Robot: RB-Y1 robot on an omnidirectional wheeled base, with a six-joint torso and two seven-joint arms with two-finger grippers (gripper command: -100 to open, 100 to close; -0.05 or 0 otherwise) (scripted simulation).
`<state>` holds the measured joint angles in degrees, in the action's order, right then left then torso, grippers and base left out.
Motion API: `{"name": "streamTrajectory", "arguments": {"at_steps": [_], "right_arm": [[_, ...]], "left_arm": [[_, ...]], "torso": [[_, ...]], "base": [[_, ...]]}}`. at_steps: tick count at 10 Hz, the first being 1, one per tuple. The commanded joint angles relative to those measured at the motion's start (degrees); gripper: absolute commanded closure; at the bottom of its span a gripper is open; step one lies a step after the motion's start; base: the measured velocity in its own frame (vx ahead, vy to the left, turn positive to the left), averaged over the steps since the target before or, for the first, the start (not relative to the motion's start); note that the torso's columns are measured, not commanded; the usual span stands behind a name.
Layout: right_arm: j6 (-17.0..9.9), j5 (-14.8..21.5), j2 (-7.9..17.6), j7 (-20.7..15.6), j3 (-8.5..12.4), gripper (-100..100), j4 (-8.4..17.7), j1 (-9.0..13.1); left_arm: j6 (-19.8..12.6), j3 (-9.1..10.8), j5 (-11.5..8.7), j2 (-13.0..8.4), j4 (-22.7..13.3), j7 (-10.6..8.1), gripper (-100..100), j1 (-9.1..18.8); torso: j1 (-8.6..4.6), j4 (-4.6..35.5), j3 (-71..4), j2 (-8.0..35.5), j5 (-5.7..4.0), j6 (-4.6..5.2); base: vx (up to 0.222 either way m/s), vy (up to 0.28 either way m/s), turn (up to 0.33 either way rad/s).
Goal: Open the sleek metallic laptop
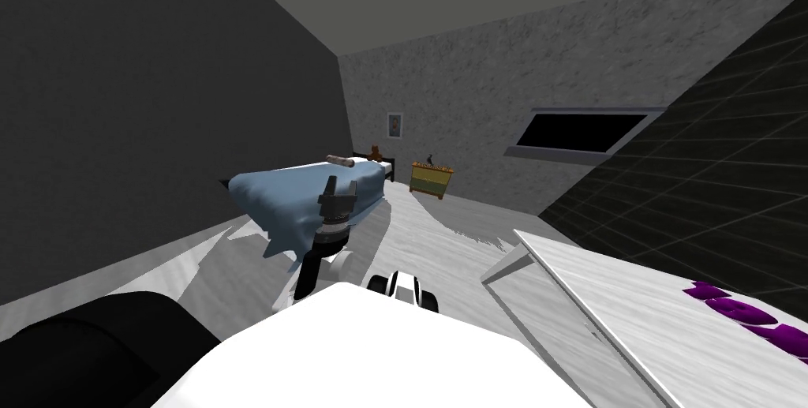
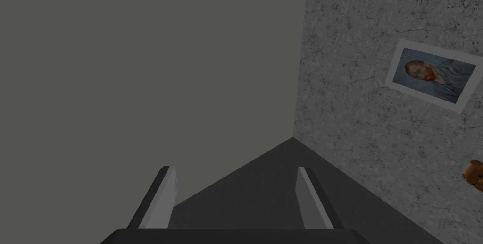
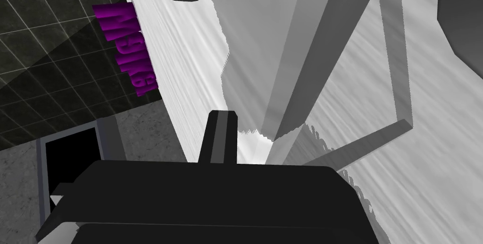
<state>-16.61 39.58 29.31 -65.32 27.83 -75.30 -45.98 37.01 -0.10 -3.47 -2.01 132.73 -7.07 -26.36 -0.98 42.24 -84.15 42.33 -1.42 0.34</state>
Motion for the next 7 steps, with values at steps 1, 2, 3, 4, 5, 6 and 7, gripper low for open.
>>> {"name": "streamTrajectory", "arguments": {"at_steps": [1, 2, 3, 4, 5, 6, 7], "right_arm": [[-0.2, -0.6, -1.0, -0.1, -2.2, -100, 0.2, -0.5], [-0.2, -0.6, -1.0, -0.1, -2.2, -100, 0.2, -0.5], [-0.8, -2.8, 2.8, 2.8, -3.5, -100, 2.5, 1.9], [-0.8, -4.6, 4.8, 3.9, -4.7, -100, 3.3, 1.9], [-0.8, -4.6, 5.1, 5.5, -5.9, -100, 4.4, 1.9], [-0.8, -4.6, 5.1, 5.8, -6.4, -100, 6.7, 1.9], [-0.8, -4.6, 5.1, 5.8, -6.9, -100, 8.4, 1.9]], "left_arm": [[0.0, 0.0, 0.0, 0.0, 0.0, 0.0, 0, 0.0], [0.0, 0.0, 0.0, 0.0, 0.0, 0.0, 0, 0.0], [0.0, 0.0, 0.0, 0.0, 0.0, 0.0, 0, 0.0], [0.0, -0.02, 0.0, 0.0, 0.0, 0.0, 0, 0.0], [0.0, -0.02, 0.0, 0.0, 0.0, 0.0, 0, 0.0], [0.0, -0.01, 0.0, 0.0, 0.0, 0.0, 0, 0.0], [0.0, 0.0, 0.0, 0.0, 0.0, 0.0, 0, 0.0]], "torso": [[-0.18, 0.1, 0.2, 0.2, -0.24, -0.07], [-0.05, 0.1, 0.3, 0.3, -0.16, -0.1], [0.06, 0.1, 0.3, 0.3, -0.19, -0.12], [0.17, 0.3, 0.3, 0.3, -0.1, -0.76], [0.33, 0.3, 0.2, 0.1, 0.04, -0.74], [0.24, 0.1, -0.1, -0.3, -0.11, -0.43], [0.06, -0.1, -0.1, -0.4, -0.37, -0.14]], "base": [[0.01, 0.0, -0.002], [-0.004, -0.01, -0.01], [-0.127, 0.079, 0.237], [-0.169, 0.123, 0.167], [-0.083, 0.057, 0.055], [-0.006, -0.003, 0.04], [0.028, -0.012, 0.021]]}}
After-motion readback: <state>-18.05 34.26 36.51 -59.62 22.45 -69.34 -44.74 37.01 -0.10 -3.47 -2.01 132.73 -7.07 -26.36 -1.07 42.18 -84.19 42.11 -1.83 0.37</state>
